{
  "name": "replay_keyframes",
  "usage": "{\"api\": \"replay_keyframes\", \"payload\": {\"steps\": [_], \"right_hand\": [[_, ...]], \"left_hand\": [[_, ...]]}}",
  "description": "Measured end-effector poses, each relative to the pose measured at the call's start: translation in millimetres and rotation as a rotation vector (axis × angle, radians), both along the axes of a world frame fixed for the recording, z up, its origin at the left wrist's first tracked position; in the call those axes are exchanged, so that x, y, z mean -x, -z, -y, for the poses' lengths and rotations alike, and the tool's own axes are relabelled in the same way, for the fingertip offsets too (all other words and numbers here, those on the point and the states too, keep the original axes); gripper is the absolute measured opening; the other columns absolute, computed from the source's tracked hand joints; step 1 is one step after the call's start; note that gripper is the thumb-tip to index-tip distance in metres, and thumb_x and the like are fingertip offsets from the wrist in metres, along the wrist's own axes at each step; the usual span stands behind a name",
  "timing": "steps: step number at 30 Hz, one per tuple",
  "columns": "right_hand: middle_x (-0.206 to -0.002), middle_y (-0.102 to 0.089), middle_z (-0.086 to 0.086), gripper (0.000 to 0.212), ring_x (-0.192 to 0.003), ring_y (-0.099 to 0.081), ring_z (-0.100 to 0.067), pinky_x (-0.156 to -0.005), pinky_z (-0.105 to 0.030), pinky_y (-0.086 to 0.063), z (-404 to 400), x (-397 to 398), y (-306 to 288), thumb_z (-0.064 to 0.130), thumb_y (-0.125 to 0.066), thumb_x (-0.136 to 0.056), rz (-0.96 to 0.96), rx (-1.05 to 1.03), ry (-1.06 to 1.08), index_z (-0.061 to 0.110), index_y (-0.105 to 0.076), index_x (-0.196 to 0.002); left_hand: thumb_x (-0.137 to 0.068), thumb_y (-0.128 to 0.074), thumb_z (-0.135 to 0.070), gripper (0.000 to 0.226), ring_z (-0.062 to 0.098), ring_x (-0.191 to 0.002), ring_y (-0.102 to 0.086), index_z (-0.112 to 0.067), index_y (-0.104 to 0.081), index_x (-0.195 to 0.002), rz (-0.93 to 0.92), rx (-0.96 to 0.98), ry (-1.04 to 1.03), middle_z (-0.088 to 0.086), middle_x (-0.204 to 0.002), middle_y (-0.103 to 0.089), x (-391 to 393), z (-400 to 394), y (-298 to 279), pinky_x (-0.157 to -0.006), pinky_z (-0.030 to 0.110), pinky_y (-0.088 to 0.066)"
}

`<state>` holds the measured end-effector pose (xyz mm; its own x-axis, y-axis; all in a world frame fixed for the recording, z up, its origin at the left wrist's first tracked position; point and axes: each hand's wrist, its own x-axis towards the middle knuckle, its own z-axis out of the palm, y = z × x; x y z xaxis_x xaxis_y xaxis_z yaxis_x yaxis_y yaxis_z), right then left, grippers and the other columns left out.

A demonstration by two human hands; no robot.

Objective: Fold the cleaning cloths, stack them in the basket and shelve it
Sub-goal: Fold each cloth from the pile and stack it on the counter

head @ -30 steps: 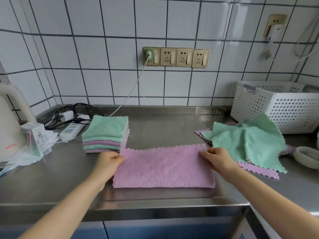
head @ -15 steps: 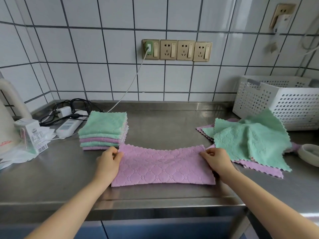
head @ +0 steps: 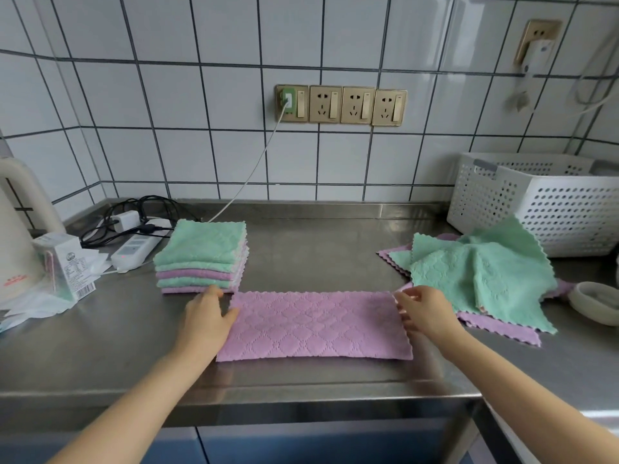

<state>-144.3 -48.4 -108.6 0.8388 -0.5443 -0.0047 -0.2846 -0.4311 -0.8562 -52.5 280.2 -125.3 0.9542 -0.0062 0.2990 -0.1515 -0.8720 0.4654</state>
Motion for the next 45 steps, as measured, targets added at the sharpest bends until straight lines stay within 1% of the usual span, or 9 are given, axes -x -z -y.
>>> {"api": "replay_keyframes", "payload": {"steps": [4, 7, 10, 16, 21, 32, 36, 39, 45], "right_hand": [[-0.115, -0.061, -0.003, 0.026, -0.099, -0.060, -0.020, -0.091, -0.033, -0.048, -26.3, 29.5, -9.6, 0.014, -0.054, -0.092, 0.191, 0.646, -0.278, 0.013, -0.062, -0.117], [-0.124, -0.057, -0.001, 0.036, -0.116, -0.049, -0.018, -0.104, -0.024, -0.035, -61.0, 40.3, -1.5, 0.023, -0.042, -0.094, 0.231, 0.770, -0.721, 0.018, -0.058, -0.125], [-0.129, -0.056, 0.002, 0.042, -0.120, -0.047, -0.016, -0.106, -0.025, -0.034, -62.4, 48.1, 13.2, 0.037, -0.030, -0.099, 0.219, 0.855, -0.826, 0.020, -0.057, -0.126], [-0.125, -0.060, 0.009, 0.036, -0.111, -0.056, -0.009, -0.098, -0.019, -0.040, -12.2, 77.2, 23.5, 0.035, -0.040, -0.095, 0.168, 0.816, -0.721, 0.025, -0.063, -0.121], [-0.103, -0.062, 0.005, 0.018, -0.091, -0.059, -0.016, -0.080, -0.026, -0.049, -1.3, 73.5, 23.0, 0.024, -0.054, -0.092, 0.221, 1.005, -0.617, 0.019, -0.064, -0.106], [-0.083, -0.056, 0.003, 0.007, -0.073, -0.054, -0.016, -0.065, -0.026, -0.046, -71.7, 102.9, -22.1, 0.018, -0.059, -0.086, 0.456, 0.913, -0.709, 0.019, -0.066, -0.086], [-0.089, -0.061, 0.007, 0.012, -0.081, -0.058, -0.007, -0.075, -0.020, -0.048, -75.8, 117.7, -35.7, 0.023, -0.060, -0.092, 0.415, 0.647, -0.855, 0.023, -0.071, -0.097], [-0.095, -0.062, 0.014, 0.016, -0.085, -0.059, 0.001, -0.077, -0.017, -0.048, -47.4, 111.5, -32.9, 0.018, -0.063, -0.091, 0.386, 0.581, -0.725, 0.026, -0.069, -0.103], [-0.116, -0.054, 0.013, 0.044, -0.096, -0.061, -0.006, -0.084, -0.029, -0.051, -8.9, 91.3, 8.6, 0.015, -0.064, -0.085, 0.162, 0.669, -0.596, 0.027, -0.055, -0.126]], "left_hand": [[-0.087, -0.060, -0.035, 0.031, 0.026, -0.103, -0.057, -0.019, -0.063, -0.113, 0.222, -0.293, 0.296, 0.000, -0.112, -0.058, 49.3, 21.4, -18.3, -0.076, 0.038, -0.051], [-0.090, -0.024, -0.064, 0.063, 0.011, -0.140, -0.024, -0.032, -0.036, -0.143, -0.104, -0.294, 0.659, -0.014, -0.150, -0.031, 72.6, 54.0, -16.8, -0.114, 0.030, -0.021], [-0.068, 0.002, -0.079, 0.092, 0.006, -0.146, 0.001, -0.039, -0.016, -0.149, -0.173, -0.408, 0.681, -0.020, -0.157, -0.004, 81.2, 52.9, -6.7, -0.117, 0.032, -0.001], [-0.065, 0.015, -0.083, 0.093, -0.002, -0.141, 0.018, -0.045, -0.003, -0.148, -0.180, -0.430, 0.610, -0.026, -0.153, 0.012, 86.9, 3.5, 11.5, -0.116, 0.027, 0.008], [-0.055, 0.026, -0.084, 0.116, 0.009, -0.146, 0.002, -0.033, -0.017, -0.150, -0.156, -0.392, 0.526, -0.015, -0.158, -0.004, 97.5, 14.7, 1.9, -0.115, 0.028, 0.002], [-0.084, -0.041, -0.056, 0.066, -0.001, -0.132, -0.034, -0.044, -0.015, -0.144, -0.162, -0.229, 0.750, -0.022, -0.142, -0.039, 116.1, 94.2, -0.3, -0.116, 0.050, -0.011], [-0.086, -0.040, -0.020, 0.047, -0.009, -0.118, -0.044, -0.045, -0.043, -0.125, -0.215, -0.056, 0.916, -0.031, -0.126, -0.051, 113.8, 95.3, -11.4, -0.117, 0.036, -0.014], [-0.077, -0.044, 0.009, 0.072, -0.004, -0.116, -0.047, -0.044, -0.052, -0.124, -0.162, 0.017, 0.942, -0.028, -0.127, -0.053, 105.2, 70.3, -7.2, -0.108, 0.022, -0.031], [-0.083, -0.040, 0.015, 0.075, -0.010, -0.079, -0.062, -0.054, -0.068, -0.092, -0.309, 0.275, 0.862, -0.030, -0.084, -0.068, 100.8, 44.9, -19.3, -0.075, 0.013, -0.048]]}}
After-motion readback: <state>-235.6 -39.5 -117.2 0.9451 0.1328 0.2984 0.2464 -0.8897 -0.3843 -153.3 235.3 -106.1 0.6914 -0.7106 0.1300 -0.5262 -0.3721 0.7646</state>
